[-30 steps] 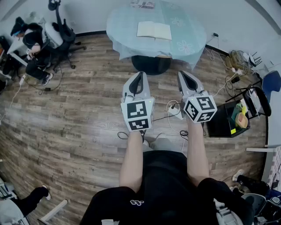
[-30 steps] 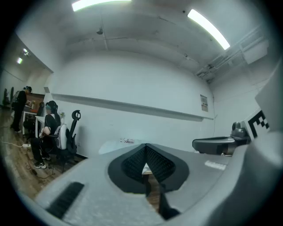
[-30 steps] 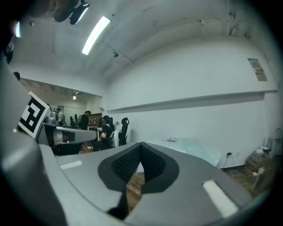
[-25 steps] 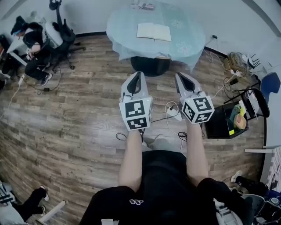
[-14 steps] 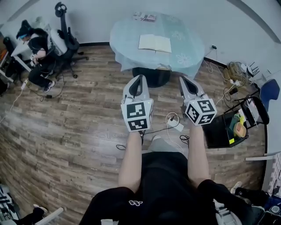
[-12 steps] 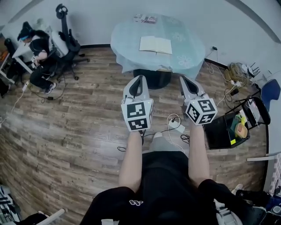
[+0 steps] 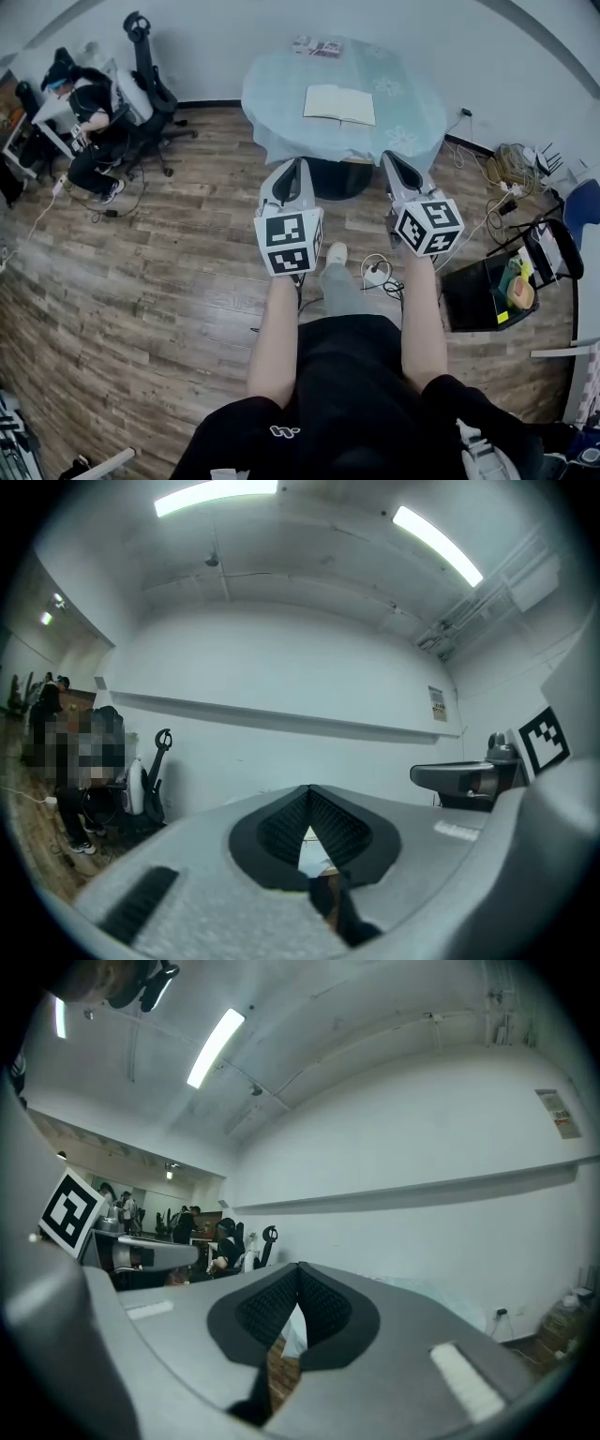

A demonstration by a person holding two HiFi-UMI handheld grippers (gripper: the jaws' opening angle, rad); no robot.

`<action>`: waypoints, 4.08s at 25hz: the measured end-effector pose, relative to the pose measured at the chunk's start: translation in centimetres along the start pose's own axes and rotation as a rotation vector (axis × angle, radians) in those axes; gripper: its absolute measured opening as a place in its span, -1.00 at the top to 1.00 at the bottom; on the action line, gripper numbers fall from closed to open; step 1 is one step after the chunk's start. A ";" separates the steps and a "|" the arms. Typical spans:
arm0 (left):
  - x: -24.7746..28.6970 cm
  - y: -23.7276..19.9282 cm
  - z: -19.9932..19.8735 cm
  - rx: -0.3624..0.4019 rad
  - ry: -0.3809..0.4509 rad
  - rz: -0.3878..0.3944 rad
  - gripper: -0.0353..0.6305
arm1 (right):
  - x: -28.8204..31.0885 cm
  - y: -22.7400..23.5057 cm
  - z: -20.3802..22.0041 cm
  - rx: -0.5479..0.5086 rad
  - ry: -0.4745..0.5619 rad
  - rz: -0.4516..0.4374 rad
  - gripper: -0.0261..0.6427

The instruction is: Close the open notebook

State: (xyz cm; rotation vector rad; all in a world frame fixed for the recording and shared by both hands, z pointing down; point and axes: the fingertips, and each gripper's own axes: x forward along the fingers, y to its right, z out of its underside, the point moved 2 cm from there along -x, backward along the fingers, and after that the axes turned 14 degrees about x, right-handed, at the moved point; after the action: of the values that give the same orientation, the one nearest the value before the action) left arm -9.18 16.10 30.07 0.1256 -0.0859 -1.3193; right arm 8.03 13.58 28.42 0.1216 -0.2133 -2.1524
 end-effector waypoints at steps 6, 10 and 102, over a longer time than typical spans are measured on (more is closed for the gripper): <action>5.3 -1.0 1.2 0.023 -0.017 0.000 0.88 | 4.5 4.0 0.9 0.033 -0.003 0.012 0.89; 10.4 -1.1 1.8 0.020 -0.037 0.004 0.88 | 7.5 9.2 1.4 0.098 -0.024 0.052 0.89; 47.6 -2.4 17.9 -0.049 -0.442 0.067 0.88 | 33.8 37.0 23.1 0.477 -0.496 0.315 0.82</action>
State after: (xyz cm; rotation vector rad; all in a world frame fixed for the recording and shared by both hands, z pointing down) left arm -2.14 -31.39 47.02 -0.2115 -0.4287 -1.2627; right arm 15.42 -32.27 58.25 -0.1679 -0.9669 -1.7499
